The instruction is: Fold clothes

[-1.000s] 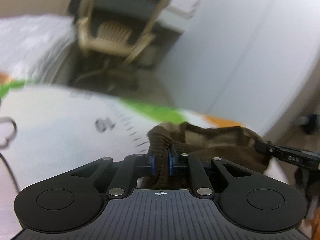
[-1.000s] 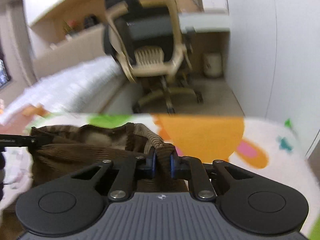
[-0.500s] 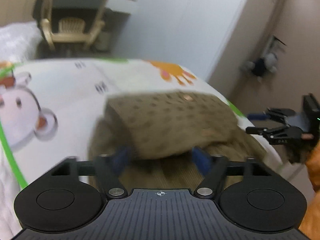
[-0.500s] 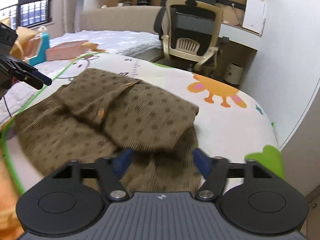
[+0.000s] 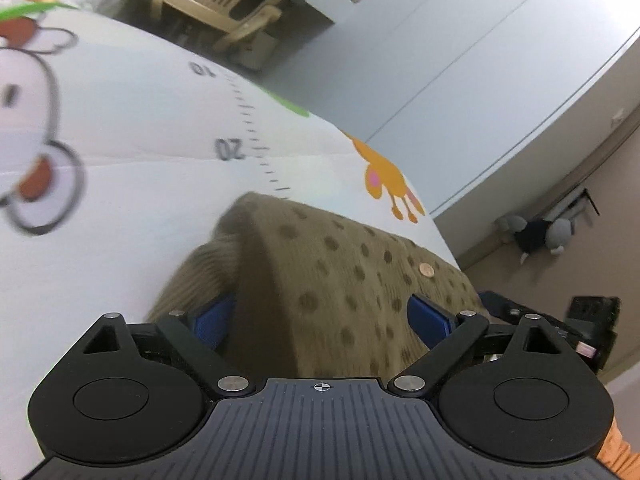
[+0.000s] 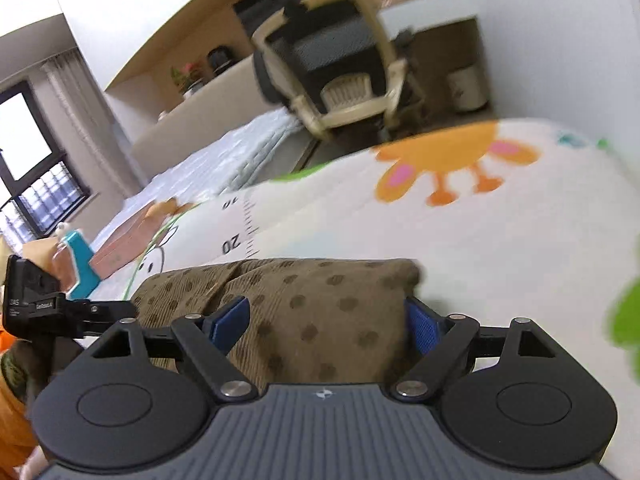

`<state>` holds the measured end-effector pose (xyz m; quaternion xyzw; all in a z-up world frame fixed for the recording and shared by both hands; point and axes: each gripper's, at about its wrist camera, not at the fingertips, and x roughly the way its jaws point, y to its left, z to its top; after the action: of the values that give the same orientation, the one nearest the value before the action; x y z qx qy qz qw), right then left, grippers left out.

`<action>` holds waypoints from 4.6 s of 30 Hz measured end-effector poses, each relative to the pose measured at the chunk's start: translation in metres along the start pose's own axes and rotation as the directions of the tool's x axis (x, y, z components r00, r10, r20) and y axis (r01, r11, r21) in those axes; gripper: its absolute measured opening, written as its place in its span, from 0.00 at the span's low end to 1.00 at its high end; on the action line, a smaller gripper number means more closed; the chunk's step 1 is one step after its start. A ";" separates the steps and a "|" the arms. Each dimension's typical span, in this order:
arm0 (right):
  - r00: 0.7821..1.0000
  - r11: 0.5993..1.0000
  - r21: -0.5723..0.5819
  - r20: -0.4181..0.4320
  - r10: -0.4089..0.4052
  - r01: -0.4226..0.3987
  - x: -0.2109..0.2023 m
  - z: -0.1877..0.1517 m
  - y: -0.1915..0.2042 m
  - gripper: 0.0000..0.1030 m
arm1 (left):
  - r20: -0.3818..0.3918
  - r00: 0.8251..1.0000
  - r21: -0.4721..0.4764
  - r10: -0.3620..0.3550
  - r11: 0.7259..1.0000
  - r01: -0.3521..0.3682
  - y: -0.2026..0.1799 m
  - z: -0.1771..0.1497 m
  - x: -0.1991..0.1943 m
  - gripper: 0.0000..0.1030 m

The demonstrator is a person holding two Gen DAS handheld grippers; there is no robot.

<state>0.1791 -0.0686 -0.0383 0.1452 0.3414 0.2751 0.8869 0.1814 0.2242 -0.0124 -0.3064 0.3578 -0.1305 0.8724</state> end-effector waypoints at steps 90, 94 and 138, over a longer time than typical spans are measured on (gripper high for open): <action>0.977 0.953 -0.251 -0.087 -0.195 0.168 0.062 0.008 0.063 1.00 | 0.070 0.994 0.391 0.083 0.914 -0.104 -0.032 -0.018 0.066 1.00; 0.951 0.909 -0.324 -0.076 -0.299 0.260 0.065 -0.021 0.067 1.00 | 0.073 0.994 0.391 0.082 0.914 -0.104 -0.031 -0.018 0.063 1.00; 0.954 0.870 -0.420 -0.035 -0.298 0.257 0.067 -0.044 0.095 1.00 | 0.061 0.998 0.095 0.019 0.995 -0.024 -0.016 -0.012 0.034 1.00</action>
<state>0.1526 0.0506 -0.0629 -0.1089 0.3364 0.2172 0.9098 0.1967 0.1914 -0.0272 -0.2643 0.3279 -0.1288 0.8978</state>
